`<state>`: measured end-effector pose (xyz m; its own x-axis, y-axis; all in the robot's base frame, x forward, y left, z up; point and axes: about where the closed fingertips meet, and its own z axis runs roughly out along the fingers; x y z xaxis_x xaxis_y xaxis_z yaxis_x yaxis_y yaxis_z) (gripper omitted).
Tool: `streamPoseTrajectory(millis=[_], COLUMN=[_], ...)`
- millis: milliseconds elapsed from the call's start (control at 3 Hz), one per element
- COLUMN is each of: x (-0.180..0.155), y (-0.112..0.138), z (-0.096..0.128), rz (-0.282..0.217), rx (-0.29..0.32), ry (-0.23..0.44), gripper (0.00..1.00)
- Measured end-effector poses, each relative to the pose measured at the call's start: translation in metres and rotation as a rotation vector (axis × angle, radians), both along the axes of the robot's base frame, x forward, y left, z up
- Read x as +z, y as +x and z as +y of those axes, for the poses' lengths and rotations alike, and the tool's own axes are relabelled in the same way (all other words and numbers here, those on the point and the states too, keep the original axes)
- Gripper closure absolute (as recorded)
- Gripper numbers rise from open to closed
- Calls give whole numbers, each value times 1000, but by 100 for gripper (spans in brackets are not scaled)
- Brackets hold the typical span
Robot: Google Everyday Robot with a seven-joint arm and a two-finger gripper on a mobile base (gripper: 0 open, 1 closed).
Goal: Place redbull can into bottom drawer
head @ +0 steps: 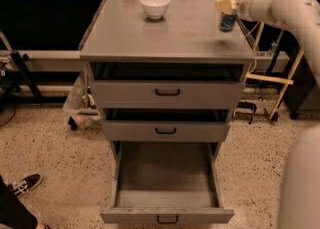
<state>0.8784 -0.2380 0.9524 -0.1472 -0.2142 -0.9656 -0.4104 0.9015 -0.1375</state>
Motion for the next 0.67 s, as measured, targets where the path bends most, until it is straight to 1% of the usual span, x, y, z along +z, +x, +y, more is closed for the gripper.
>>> streamPoseTrajectory(millis=[333, 667], x=[82, 70], y=[-74, -135], z=[-24, -14], rz=[-165, -170], rx=[-8, 55], ry=[14, 70], gripper=[100, 100])
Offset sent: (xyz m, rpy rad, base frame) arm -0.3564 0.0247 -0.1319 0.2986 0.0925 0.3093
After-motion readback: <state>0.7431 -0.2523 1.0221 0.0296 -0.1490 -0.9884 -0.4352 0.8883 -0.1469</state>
